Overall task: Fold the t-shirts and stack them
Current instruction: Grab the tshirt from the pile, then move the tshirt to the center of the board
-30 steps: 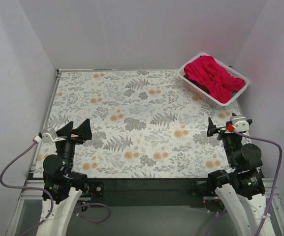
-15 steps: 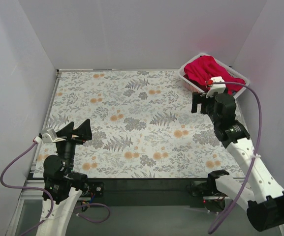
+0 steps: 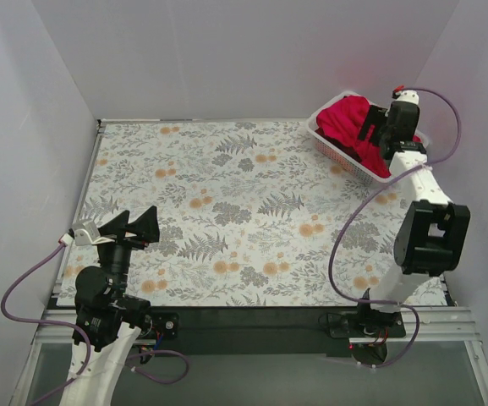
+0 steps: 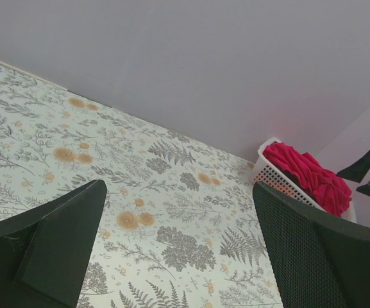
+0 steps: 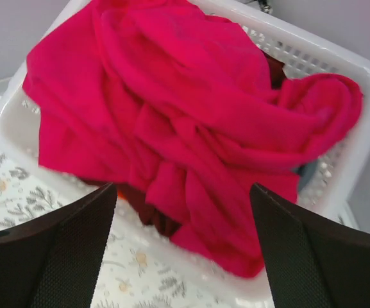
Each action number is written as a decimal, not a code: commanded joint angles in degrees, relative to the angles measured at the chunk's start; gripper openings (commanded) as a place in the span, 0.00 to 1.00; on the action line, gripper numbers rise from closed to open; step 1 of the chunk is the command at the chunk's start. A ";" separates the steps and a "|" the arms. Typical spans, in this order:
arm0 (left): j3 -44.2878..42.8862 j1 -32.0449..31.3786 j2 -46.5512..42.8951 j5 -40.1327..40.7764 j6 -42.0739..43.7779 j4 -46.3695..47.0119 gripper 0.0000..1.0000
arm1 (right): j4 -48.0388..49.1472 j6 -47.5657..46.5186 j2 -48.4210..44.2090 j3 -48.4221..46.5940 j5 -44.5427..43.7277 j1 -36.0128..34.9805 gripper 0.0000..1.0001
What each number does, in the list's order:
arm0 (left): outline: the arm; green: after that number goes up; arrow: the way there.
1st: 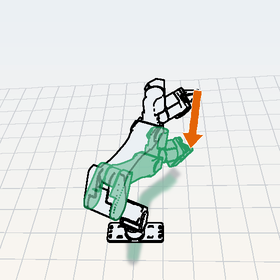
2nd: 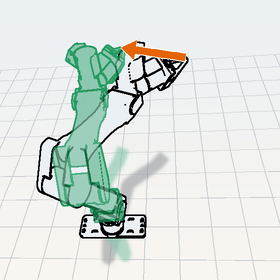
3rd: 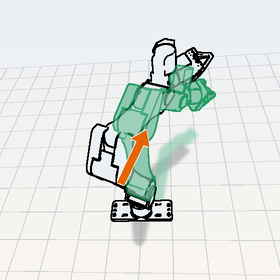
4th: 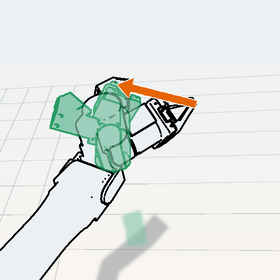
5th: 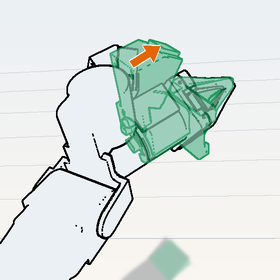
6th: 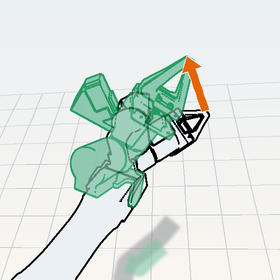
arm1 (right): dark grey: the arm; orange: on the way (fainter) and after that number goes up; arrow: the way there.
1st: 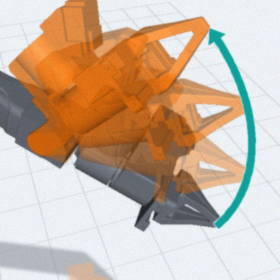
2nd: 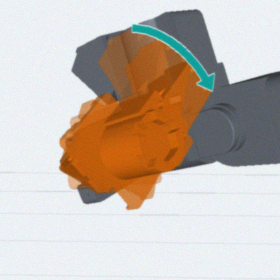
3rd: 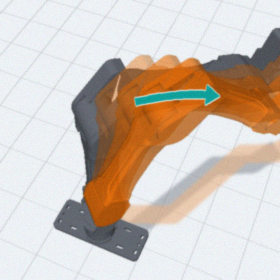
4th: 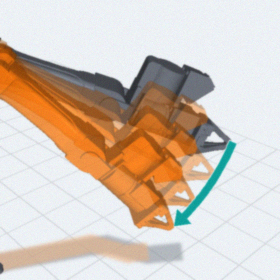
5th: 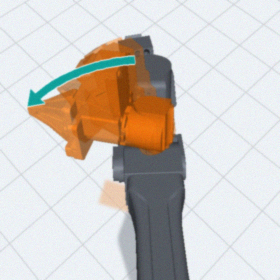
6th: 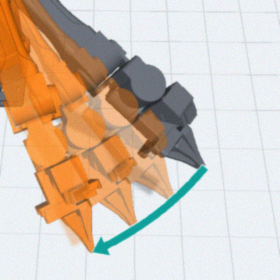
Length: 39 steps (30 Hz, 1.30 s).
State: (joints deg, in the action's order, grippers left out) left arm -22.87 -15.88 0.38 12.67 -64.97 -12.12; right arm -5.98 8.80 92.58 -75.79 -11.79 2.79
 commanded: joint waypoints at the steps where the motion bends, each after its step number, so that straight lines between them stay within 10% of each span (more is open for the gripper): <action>1: 0.20 -0.12 -4.78 0.26 0.55 -0.80 0.98 | 3.87 3.77 8.65 -8.39 11.14 3.27 0.89; 6: 0.11 -0.12 -2.67 0.08 0.81 -0.89 0.98 | 3.69 3.25 18.51 -14.55 13.98 4.77 0.77; 16: 0.20 -0.03 -1.61 -0.36 1.07 -0.89 0.98 | 3.69 -1.85 10.45 -9.82 14.10 1.62 0.01; 31: 0.02 -0.03 -1.00 -1.50 1.34 -0.80 0.98 | -5.00 -7.84 -12.24 -0.70 13.35 -36.05 0.01; 39: -0.50 -0.12 4.79 -5.63 1.25 -0.19 0.98 | -9.57 -3.08 -7.25 7.67 26.18 -58.58 0.55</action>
State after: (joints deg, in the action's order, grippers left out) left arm -22.87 -15.88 2.20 9.69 -64.36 -11.90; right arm -12.84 4.45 83.31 -69.38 6.55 -49.87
